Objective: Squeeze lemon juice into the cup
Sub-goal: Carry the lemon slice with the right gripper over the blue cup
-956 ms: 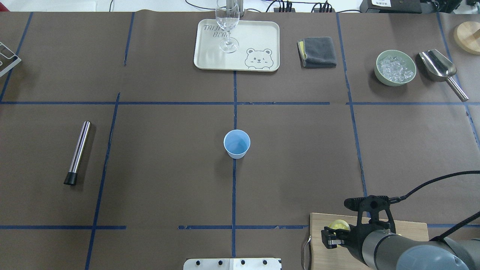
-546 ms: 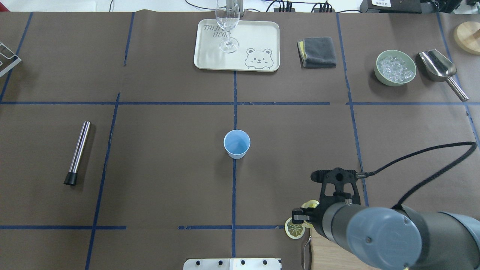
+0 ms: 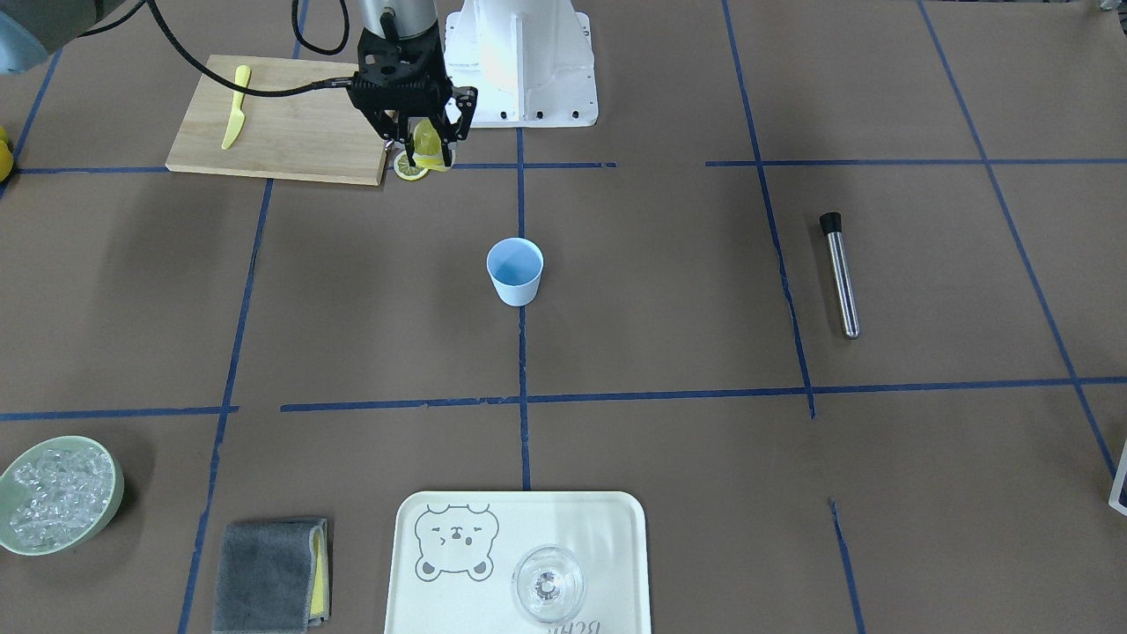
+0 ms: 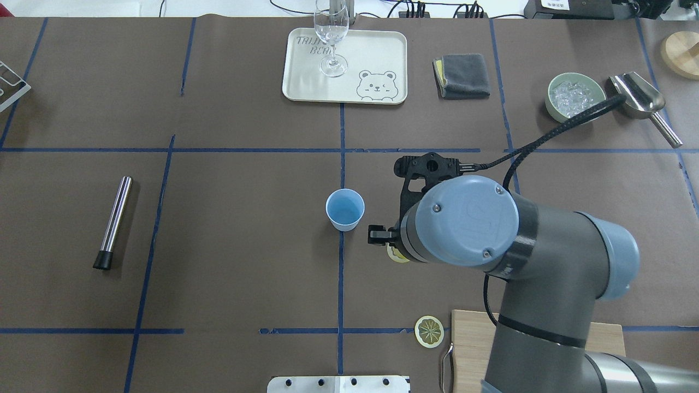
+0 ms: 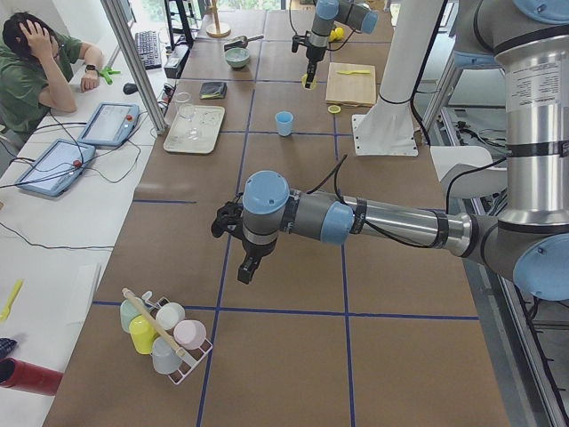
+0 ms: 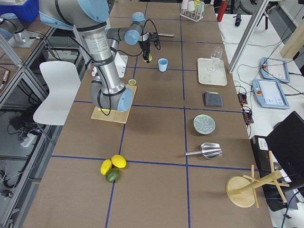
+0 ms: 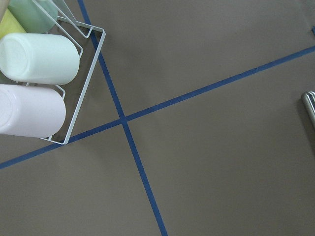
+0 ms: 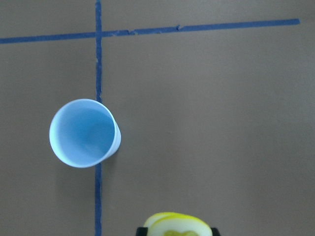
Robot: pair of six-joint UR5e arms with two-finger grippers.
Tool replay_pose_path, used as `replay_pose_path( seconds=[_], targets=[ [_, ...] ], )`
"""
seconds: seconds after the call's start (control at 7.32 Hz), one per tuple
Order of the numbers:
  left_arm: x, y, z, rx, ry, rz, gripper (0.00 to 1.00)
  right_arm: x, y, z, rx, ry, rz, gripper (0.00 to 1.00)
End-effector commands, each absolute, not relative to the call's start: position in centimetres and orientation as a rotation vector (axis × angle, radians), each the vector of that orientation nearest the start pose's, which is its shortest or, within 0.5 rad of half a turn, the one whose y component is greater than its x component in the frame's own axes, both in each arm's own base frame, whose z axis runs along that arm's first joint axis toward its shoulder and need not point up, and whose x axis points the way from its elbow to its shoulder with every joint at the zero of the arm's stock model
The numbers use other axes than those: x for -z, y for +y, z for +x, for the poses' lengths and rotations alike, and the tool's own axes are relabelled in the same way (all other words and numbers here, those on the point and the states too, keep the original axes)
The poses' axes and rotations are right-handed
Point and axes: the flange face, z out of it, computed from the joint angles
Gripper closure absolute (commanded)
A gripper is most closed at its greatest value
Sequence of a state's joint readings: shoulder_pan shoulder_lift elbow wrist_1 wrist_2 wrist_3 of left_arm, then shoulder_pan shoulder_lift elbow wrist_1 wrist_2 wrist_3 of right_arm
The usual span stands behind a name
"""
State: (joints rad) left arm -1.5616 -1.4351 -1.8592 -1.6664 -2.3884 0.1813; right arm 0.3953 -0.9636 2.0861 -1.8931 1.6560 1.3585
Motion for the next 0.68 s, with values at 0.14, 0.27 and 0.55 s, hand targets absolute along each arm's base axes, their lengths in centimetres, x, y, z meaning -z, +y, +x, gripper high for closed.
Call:
replay_pose_path(
  seconds=[0.14, 0.27, 0.55],
  targets=[
    [-56.6, -44.4, -5.7, -0.282, 0.792, 0.305, 0.0, -11.6, -39.0, -52.3, -0.163, -0.736, 0.167, 1.0],
    [-56.7, -44.4, -5.7, -0.28, 0.793, 0.303, 0.0, -10.9, -39.6, -53.6, -0.162, -0.726, 0.163, 1.0],
    [-56.7, -44.4, -5.7, -0.28, 0.793, 0.302, 0.0, -11.5, -41.3, -56.4, -0.147, -0.716, 0.171, 1.0]
  ],
)
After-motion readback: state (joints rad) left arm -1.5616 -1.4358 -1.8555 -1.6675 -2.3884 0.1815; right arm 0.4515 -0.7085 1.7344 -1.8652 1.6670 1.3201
